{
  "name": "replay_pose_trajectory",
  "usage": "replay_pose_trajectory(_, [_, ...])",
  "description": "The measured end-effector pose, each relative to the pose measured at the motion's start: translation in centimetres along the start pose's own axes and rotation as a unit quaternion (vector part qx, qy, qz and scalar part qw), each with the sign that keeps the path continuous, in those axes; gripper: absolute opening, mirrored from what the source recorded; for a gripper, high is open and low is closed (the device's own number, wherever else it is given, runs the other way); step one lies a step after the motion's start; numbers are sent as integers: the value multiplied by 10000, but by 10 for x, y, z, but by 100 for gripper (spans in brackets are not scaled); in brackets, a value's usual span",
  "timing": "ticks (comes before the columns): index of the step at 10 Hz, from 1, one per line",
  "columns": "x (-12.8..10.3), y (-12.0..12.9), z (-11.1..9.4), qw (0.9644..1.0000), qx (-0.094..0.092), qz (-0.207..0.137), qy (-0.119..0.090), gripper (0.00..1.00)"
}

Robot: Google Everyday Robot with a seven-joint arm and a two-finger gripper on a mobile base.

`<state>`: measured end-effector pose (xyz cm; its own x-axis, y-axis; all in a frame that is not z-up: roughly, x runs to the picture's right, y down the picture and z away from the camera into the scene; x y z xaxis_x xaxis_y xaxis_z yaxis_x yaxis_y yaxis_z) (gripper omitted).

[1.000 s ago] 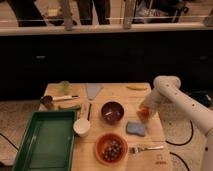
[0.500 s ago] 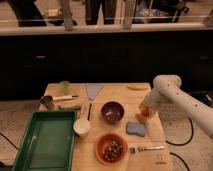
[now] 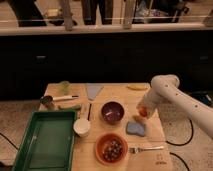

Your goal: Place apple in paper cup

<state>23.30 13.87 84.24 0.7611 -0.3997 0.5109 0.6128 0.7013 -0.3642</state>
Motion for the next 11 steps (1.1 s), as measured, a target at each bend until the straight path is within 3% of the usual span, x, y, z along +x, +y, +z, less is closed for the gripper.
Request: replay_pose_trajectory(11, [-40, -21, -11, 9976, -40, -692, 42, 1])
